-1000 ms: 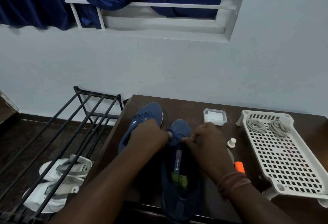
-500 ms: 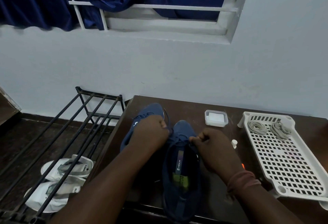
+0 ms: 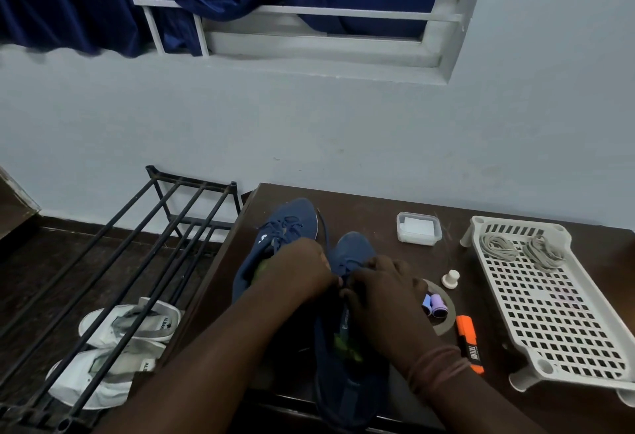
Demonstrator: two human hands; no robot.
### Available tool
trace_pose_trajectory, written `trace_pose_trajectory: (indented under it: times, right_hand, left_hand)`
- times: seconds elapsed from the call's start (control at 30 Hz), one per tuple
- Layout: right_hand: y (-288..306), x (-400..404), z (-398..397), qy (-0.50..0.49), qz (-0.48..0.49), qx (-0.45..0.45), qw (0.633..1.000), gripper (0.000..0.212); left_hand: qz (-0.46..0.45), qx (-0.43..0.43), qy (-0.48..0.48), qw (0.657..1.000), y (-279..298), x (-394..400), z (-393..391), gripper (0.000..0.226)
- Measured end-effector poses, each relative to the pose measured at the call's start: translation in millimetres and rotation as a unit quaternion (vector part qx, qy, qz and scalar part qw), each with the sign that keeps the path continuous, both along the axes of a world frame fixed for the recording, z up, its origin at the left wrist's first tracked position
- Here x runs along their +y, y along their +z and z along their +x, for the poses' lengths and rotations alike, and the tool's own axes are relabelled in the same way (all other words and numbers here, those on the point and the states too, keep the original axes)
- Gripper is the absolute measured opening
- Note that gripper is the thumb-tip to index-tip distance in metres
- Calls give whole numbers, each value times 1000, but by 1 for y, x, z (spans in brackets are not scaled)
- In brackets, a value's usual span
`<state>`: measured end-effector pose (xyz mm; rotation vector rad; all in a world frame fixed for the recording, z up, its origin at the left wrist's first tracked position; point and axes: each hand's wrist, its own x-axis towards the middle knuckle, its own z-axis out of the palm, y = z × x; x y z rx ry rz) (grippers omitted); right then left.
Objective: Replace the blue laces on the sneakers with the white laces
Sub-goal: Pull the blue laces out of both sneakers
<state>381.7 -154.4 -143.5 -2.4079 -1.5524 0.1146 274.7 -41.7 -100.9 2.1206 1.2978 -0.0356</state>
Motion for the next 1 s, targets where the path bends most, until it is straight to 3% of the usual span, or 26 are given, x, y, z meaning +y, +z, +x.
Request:
trace_pose_trajectory:
  times: [0.07, 0.1, 0.13, 0.2, 0.27, 0.3, 0.4, 0.5, 0.6, 0.67, 0.73, 0.8, 0.87, 0.93, 1.0]
  right_hand:
    - [2, 2, 2, -5, 57, 31, 998, 18]
    - [5, 4, 7, -15, 125, 108, 986, 19]
    - [11, 5, 12, -38, 189, 225, 955, 19]
    - [30, 7, 22, -88, 296, 426, 850, 21]
    - [43, 4, 31, -141, 356, 516, 766, 30]
    - [43, 3, 33, -158, 360, 516, 761, 37]
    - [28, -6, 28, -127, 264, 337, 895, 46]
    - [15, -4, 17, -58, 147, 209, 965, 28]
    - [7, 2, 8, -29, 40, 52, 997, 34]
    - [3, 4, 3, -22, -29, -15, 999, 32]
    - [-2, 4, 3, -15, -26, -4, 1000, 24]
    - [1, 5, 5, -10, 69, 92, 993, 24]
    - [14, 9, 9, -33, 210, 291, 933, 23]
    - [37, 10, 15, -45, 322, 497, 805, 24]
    - [56, 6, 22, -28, 398, 611, 684, 29]
  left_hand:
    - [-6, 14, 11, 1000, -4, 7, 1, 23]
    - [-5, 24, 18, 1000, -4, 9, 1, 17]
    - [-7, 37, 22, 999, -5, 11, 0, 17]
    - [-10, 57, 26, 998, -9, 14, -1, 21]
    - [-8, 46, 35, 998, -11, 14, -2, 21]
    - [-10, 33, 41, 999, -12, 14, -3, 20]
    - [-21, 18, 54, 998, -13, 12, -3, 21]
    - [-18, 18, 43, 999, -10, 11, -2, 21]
    - [-31, 12, 27, 999, -8, 11, -2, 23]
    - [-38, -2, 32, 999, -7, 11, -2, 22]
    - [-50, -24, 46, 997, -9, 11, -1, 20]
    - [-53, -28, 50, 997, -10, 12, -2, 20]
    - [-38, -13, 48, 998, -12, 14, -2, 20]
    - [-28, -3, 46, 999, -13, 14, -4, 24]
    - [-27, 2, 42, 999, -13, 15, -4, 27]
